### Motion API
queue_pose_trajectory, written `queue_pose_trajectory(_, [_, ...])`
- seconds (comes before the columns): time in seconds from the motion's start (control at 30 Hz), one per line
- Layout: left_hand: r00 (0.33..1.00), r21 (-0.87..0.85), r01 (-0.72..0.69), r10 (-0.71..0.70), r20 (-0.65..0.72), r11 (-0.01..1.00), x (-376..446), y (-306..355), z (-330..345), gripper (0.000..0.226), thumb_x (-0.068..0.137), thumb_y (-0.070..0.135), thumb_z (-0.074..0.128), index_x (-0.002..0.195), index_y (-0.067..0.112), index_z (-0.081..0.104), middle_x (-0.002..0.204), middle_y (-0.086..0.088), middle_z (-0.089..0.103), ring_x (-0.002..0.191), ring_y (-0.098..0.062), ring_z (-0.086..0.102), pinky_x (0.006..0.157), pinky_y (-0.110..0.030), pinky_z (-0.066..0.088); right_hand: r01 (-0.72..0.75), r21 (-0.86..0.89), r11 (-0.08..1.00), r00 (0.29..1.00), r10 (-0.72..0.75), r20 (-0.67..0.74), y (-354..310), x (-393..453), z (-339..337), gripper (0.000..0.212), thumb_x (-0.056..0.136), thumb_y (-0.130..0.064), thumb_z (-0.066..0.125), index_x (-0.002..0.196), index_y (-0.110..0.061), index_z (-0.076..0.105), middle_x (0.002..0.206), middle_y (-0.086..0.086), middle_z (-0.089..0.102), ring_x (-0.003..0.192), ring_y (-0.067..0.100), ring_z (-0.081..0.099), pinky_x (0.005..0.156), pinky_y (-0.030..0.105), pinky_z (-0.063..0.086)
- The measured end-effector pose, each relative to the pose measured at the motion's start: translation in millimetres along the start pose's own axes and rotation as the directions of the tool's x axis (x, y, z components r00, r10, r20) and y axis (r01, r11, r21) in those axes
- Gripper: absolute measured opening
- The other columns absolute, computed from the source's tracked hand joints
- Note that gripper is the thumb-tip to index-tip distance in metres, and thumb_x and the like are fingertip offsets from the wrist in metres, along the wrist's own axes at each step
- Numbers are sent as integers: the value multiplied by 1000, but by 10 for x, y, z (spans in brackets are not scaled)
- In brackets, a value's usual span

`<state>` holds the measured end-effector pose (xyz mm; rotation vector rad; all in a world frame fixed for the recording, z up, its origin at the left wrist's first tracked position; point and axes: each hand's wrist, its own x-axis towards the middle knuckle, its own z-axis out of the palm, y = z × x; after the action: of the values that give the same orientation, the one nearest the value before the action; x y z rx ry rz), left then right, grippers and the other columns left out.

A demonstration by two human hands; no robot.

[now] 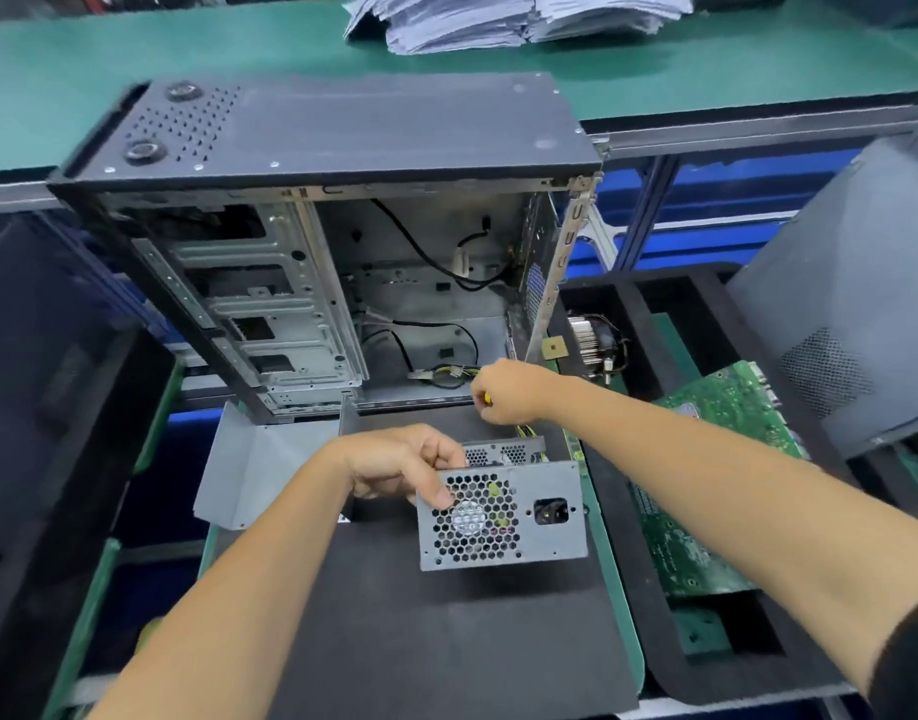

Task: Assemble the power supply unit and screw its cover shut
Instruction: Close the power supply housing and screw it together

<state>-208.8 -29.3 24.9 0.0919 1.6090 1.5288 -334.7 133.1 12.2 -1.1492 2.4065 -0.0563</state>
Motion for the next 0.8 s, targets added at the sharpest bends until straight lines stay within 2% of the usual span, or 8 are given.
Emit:
queue_pose_trajectory(0.1, [1000,8,18,-18,-2,1000,18,-39,-22,18,67,-1,70,74,15,64,80,-7,65,72,-16,63,61,-19,49,-9,-205,979,1000,5,-22,39,123,135,14,88,-9,53,94,-8,65,97,12,67,87,31,63,69,35,51])
queue_pose_trajectory(0.17, [1000,-7,15,-15,2,1000,32,-45,-38,18,67,-2,69,73,14,63,80,-8,63,71,-16,63,60,-19,49,13,-358,934,1000,-22,-20,43,161,203,9,86,-4,53,90,-10,58,95,11,65,85,32,64,61,34,45])
queue_pose_trajectory(0.23, [1000,-16,12,-11,10,1000,46,-49,-50,17,66,-1,69,73,13,62,79,-9,63,71,-17,63,63,-22,49,33,-466,884,999,-48,-20,47,185,250,15,84,1,53,85,-14,52,92,10,65,82,32,65,58,35,41])
queue_pose_trajectory(0.43, [998,-94,11,-6,54,995,72,12,-121,25,71,-5,64,68,20,64,68,5,67,60,-4,64,51,-11,46,73,-518,852,996,-89,-6,74,228,258,17,82,-1,56,78,-16,48,89,8,67,80,31,66,56,34,41])
queue_pose_trajectory(0.5, [999,-116,15,-9,51,993,74,29,-141,17,69,2,70,70,18,64,69,4,67,60,-5,64,51,-11,46,87,-508,857,995,-96,8,86,224,251,14,83,-2,55,80,-15,50,91,8,66,81,31,66,56,34,41])
queue_pose_trajectory(0.6, [1000,-140,8,-6,14,990,67,25,-169,15,65,11,74,77,13,65,75,-1,69,69,-12,66,61,-19,51,65,-379,923,997,-75,-11,76,226,211,8,83,-9,53,89,-11,59,91,8,64,83,30,64,60,34,46])
queue_pose_trajectory(0.7, [1000,-163,-6,2,-25,987,58,11,-205,25,69,12,73,93,8,68,91,-9,71,82,-20,67,77,-29,54,23,52,998,997,-19,-72,29,189,9,4,79,-15,60,75,-14,58,83,6,64,79,26,62,67,36,53])
queue_pose_trajectory(0.8, [993,-191,-30,8,-114,981,48,13,-232,39,76,9,68,113,0,61,109,-16,66,97,-28,64,92,-40,48,43,262,964,995,-17,-99,-12,138,-226,10,78,-18,65,70,-13,61,81,6,68,78,23,62,70,36,52])
